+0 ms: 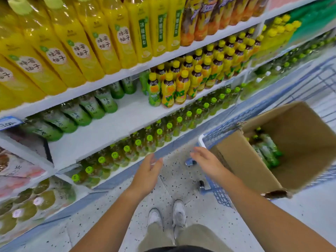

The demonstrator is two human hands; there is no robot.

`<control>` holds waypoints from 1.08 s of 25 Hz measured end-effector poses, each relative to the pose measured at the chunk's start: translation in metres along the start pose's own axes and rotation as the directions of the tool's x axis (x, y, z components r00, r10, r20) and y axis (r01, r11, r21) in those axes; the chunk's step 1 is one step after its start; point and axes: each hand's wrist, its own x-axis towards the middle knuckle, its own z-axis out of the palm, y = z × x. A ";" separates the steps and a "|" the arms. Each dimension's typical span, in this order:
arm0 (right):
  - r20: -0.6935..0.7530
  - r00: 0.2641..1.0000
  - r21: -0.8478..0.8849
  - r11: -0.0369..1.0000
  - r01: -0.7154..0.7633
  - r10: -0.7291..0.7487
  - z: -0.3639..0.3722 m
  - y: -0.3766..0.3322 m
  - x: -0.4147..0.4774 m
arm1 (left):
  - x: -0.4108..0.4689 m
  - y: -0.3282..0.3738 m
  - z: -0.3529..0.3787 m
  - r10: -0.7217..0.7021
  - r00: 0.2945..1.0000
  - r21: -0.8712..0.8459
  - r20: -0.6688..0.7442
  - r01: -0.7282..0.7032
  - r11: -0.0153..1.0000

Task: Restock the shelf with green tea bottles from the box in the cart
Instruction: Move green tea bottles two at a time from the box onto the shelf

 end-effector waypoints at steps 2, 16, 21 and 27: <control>-0.108 0.994 0.033 0.999 0.005 -0.002 -0.025 0.014 -0.022 | -0.001 0.016 0.024 0.029 0.995 0.050 0.096 -0.034 0.998; -0.425 0.900 0.227 0.974 0.001 0.098 -0.255 0.108 -0.052 | 0.033 0.153 0.257 0.083 0.899 0.139 0.430 -0.157 0.978; -0.370 0.918 0.178 0.981 -0.080 0.142 -0.348 0.147 -0.014 | 0.069 0.172 0.356 -0.027 0.920 0.198 0.390 -0.055 0.979; -0.209 0.945 0.089 0.967 -0.237 0.251 -0.384 0.189 0.050 | 0.122 0.166 0.411 -0.274 0.942 0.286 0.192 0.213 0.934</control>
